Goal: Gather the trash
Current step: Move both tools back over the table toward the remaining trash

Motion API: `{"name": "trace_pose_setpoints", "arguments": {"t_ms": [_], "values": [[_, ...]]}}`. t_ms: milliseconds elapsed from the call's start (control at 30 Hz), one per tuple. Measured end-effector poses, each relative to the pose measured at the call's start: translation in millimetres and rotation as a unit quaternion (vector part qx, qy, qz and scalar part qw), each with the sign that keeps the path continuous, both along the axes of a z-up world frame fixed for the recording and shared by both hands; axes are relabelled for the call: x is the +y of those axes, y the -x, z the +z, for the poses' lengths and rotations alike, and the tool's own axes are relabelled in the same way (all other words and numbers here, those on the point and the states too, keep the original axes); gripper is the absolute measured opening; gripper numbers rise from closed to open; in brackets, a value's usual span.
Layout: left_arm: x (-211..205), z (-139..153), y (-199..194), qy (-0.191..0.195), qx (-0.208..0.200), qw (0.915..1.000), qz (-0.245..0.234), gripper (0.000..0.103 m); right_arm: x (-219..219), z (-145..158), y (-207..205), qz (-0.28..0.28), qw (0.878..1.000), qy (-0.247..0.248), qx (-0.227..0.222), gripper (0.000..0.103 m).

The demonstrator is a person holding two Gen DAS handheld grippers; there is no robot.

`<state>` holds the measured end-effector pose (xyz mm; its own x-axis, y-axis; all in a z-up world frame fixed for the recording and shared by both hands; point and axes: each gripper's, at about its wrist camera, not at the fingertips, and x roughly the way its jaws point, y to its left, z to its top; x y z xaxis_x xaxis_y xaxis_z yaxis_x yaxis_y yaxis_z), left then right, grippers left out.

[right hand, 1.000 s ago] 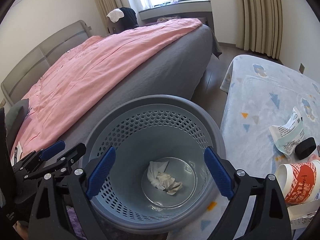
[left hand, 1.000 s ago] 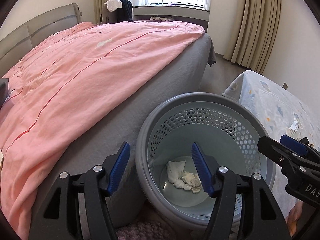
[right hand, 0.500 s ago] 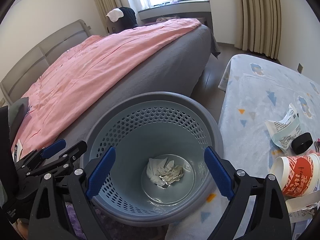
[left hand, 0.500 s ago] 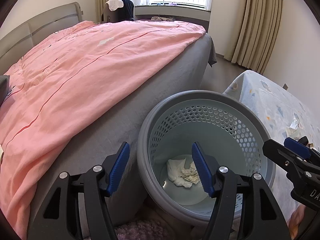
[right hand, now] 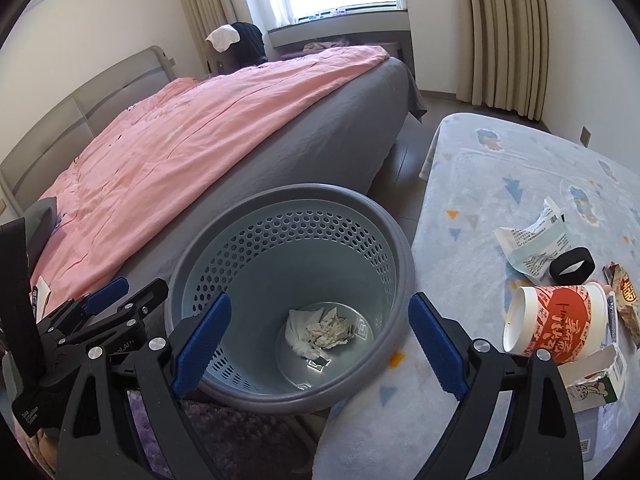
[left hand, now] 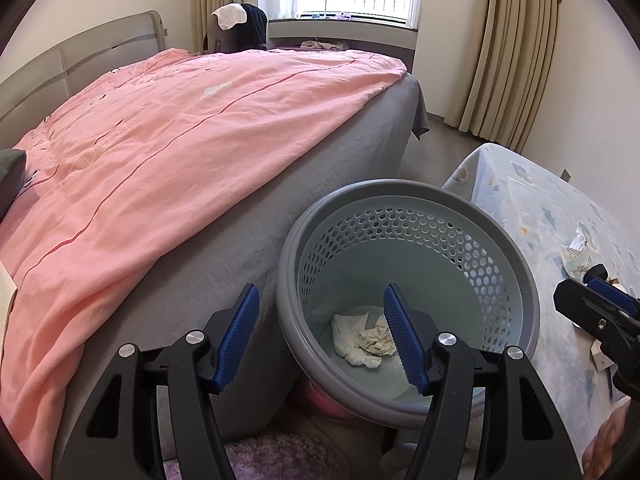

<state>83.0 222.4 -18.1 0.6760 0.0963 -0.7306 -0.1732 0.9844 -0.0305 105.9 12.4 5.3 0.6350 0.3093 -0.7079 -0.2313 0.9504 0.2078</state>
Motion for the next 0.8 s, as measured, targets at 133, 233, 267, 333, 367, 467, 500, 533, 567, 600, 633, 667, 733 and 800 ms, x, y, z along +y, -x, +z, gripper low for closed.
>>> {"name": "trace_pose_setpoints", "arguments": {"t_ms": [133,233,267,333,367,467,500,533,567,600,633,667,733,800], "values": [[-6,3,13,-0.004,-0.003,1.0,-0.007,0.062,-8,4,12,-0.008,1.0,0.001,-0.003,0.089],[-12,6,22,-0.009,-0.007,0.9999,-0.012,0.062,-13,6,20,-0.012,1.0,0.0,-0.003,0.088],[-14,7,26,-0.01,-0.008,0.9998,-0.013,0.062,-14,6,23,-0.013,1.0,0.001,-0.003,0.089],[-18,9,32,-0.011,-0.009,0.9998,-0.017,0.062,-17,8,28,-0.016,1.0,0.002,-0.004,0.089],[-20,9,35,-0.011,-0.008,0.9997,-0.02,0.062,-19,8,32,-0.017,1.0,0.002,-0.005,0.089],[-27,12,42,-0.01,-0.008,0.9996,-0.027,0.062,-25,9,43,-0.021,1.0,0.001,-0.006,0.089],[-30,13,45,-0.01,-0.009,0.9995,-0.029,0.062,-28,9,46,-0.024,1.0,0.001,-0.005,0.089],[-32,14,47,-0.01,-0.009,0.9994,-0.032,0.062,-31,9,49,-0.026,1.0,0.0,-0.005,0.089],[-36,15,50,-0.01,-0.01,0.9993,-0.035,0.062,-34,9,52,-0.028,1.0,-0.001,-0.005,0.089],[-39,16,52,-0.01,-0.01,0.9992,-0.038,0.062,-37,9,56,-0.03,1.0,-0.001,-0.005,0.089],[-41,17,54,-0.01,-0.011,0.9991,-0.04,0.062,-41,9,59,-0.032,0.999,-0.002,-0.005,0.089],[-45,18,56,-0.01,-0.012,0.9989,-0.043,0.062,-43,9,62,-0.035,0.999,-0.003,-0.005,0.089],[-52,20,59,-0.009,-0.013,0.9986,-0.05,0.063,-48,9,68,-0.039,0.999,-0.003,-0.004,0.089],[-61,23,62,-0.009,-0.016,0.9981,-0.058,0.066,-55,9,74,-0.043,0.999,-0.001,-0.004,0.089]]}}
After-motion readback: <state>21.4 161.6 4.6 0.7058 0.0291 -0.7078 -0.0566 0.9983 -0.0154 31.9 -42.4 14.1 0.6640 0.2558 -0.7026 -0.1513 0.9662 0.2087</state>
